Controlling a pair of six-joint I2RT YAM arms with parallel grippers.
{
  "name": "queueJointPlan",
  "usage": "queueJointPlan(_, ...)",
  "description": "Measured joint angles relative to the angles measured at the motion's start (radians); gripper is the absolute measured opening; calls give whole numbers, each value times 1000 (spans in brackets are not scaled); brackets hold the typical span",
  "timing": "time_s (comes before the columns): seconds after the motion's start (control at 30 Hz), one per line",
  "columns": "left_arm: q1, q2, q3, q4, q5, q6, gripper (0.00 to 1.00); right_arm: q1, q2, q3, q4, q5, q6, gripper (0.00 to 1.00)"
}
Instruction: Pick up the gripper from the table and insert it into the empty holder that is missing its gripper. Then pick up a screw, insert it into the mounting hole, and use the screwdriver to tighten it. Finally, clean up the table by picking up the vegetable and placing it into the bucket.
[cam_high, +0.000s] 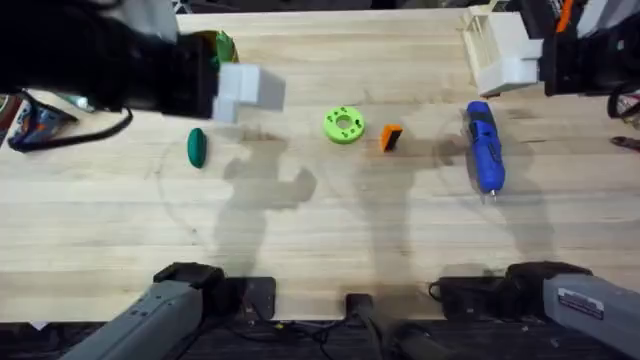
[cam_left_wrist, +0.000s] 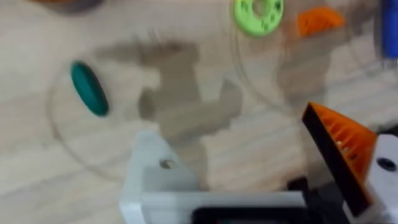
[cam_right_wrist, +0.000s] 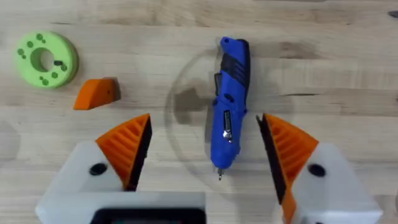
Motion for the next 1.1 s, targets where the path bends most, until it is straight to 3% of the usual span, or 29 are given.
queueJointPlan(0.17,0,-114,-34,216,-2,1,987,0,0,0,0,0,0,993)
queueJointPlan(0.27,0,-203,-112,348,-1,1,986,0,0,0,0,0,0,994)
queueJointPlan(0.47,16,-358,-402,666,31,1,986,0,0,0,0,0,0,994)
queueJointPlan(0.7,115,-517,-722,987,127,1,987,0,0,0,0,0,0,994)
queueJointPlan(0.87,165,-671,-863,1075,179,1,988,0,0,0,0,0,0,994)
queueJointPlan(1.1,174,-871,-1023,1143,234,1,985,0,0,0,0,0,0,994)
